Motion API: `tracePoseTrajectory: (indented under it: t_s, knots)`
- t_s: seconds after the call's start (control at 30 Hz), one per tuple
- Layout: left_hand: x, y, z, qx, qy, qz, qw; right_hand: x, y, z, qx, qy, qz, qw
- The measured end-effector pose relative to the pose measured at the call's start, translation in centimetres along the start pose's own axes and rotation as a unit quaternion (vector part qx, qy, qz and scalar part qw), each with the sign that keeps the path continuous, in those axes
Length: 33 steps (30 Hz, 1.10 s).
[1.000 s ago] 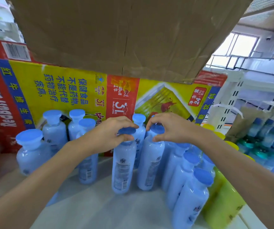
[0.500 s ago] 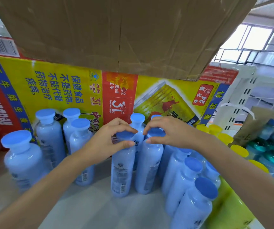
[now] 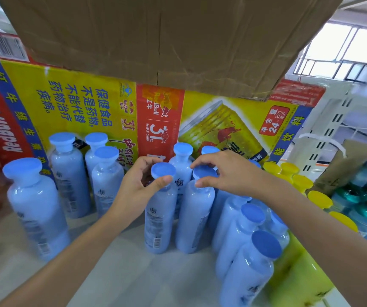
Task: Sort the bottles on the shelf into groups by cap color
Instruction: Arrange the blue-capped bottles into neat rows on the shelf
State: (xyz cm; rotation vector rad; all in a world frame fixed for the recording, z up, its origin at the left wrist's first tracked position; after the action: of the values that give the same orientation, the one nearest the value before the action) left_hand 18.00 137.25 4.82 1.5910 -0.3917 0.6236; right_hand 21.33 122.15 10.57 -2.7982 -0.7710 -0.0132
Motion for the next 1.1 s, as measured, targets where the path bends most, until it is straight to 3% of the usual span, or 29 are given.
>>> tracePoseTrajectory:
  t_s: [0.53,0.67,0.83,1.1]
  knots:
    - [-1.0,-0.8,0.6,-0.060,-0.060,-0.054,0.995,-1.4,-1.2,0.8,0.115,-0.070,-0.052,0.989]
    - [-1.2,0.3,0.4,-0.032,-0.017,-0.028,0.999,-1.5,-1.3,0.4,0.113,-0.026,-0.049,0.992]
    - [-0.4,0.7,0.6,0.032,0.004,-0.020,0.999,-0.8,0.4,-0.4,0.041,0.073,0.037,0.996]
    - [0.3,0.5,0.4,0.044,-0.018,-0.024,0.999,-1.0,-0.5,-0.3,-0.011,0.038,0.013,0.999]
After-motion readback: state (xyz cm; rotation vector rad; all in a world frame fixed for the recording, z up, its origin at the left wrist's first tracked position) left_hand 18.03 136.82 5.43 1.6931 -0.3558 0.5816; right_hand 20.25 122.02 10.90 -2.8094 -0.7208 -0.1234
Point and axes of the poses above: each hand's wrist, its own x-axis towards the middle knuckle, its own z-axis out of the palm, y = z × x, the point moved 8 cm from there along x, towards the middle knuckle, and after that the axes turned 11 degrees about z, right-handed, at the moved point
